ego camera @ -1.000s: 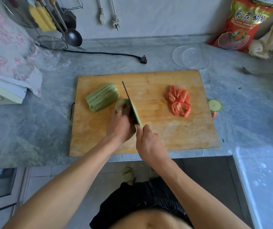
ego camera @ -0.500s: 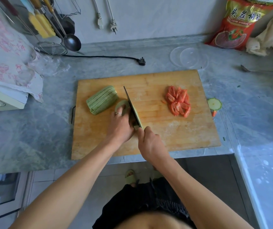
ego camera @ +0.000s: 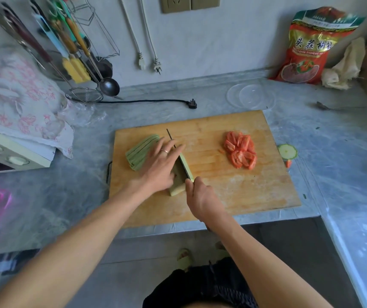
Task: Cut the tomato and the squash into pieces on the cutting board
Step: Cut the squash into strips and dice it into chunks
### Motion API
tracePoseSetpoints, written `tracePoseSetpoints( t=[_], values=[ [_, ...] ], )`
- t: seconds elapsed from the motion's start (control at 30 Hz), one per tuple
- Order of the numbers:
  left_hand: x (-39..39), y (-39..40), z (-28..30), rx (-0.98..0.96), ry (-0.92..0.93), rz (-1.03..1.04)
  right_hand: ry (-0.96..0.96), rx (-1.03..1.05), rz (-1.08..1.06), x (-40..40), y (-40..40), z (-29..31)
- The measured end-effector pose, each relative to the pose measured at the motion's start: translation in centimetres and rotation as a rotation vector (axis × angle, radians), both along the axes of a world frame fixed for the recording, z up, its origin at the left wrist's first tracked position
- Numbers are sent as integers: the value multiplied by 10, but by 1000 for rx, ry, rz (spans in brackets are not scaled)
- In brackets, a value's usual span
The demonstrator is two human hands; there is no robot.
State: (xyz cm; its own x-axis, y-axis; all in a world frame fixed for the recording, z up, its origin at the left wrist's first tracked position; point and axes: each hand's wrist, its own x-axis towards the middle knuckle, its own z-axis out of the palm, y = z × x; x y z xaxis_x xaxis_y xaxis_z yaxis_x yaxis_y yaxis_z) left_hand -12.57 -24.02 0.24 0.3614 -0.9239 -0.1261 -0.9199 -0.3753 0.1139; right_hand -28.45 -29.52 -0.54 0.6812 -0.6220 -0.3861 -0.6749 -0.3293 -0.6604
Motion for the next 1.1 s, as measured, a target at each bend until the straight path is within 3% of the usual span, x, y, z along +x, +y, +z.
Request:
tracePoseSetpoints(
  t=[0.07,0.23,0.6,0.7,0.83,1.0,1.1],
  values=[
    [14,-17,14,204,-98,-278,0,-20,14,-1,0,1],
    [10,-65,32,588,-270,-599,11,7,20,-2,-1,5],
    [2,-77,41,627,-314,-707,8,13,-7,-9,4,16],
    [7,-72,43,521,-330,-682,-1,33,-24,-9,3,22],
    [15,-53,46,199,-286,-526,-70,39,-58,-8,-2,36],
    [4,-8,28,-518,-3,-61,-120,55,-76,-11,-12,54],
    [-12,15,4,-619,188,217,-107,69,-101,-16,-13,55]
  ],
)
